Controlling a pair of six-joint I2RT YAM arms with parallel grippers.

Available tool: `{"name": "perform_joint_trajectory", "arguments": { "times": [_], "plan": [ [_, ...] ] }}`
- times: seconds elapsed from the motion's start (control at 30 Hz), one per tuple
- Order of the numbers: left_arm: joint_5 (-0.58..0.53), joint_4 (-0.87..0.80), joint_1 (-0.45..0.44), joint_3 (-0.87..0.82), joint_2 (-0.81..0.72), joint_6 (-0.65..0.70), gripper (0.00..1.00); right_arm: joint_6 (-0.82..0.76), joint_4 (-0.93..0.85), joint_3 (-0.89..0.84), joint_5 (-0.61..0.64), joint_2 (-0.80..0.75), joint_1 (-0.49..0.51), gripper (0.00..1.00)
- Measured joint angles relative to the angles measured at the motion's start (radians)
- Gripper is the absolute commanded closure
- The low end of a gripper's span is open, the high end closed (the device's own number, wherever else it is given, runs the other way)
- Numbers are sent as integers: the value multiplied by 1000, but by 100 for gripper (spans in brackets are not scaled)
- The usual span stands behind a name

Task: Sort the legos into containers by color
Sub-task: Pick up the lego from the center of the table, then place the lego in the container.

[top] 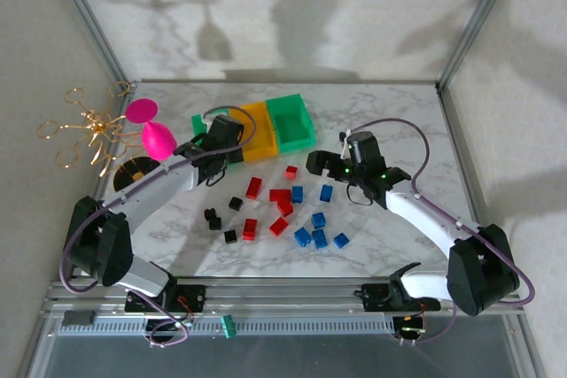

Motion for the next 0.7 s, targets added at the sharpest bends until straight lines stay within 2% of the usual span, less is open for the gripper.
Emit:
{"name": "perform_joint_trajectory", "arguments": {
  "times": [0.17,0.3,0.7],
  "plan": [
    [-69,39,64,66,99,0,78,4,27,2,-6,0,3,1],
    [-98,77,82,127,206,1,78,3,32,2,-5,0,4,1],
    [-109,143,124,254,440,-4,76,3,31,2,15,0,4,1]
  ]
}}
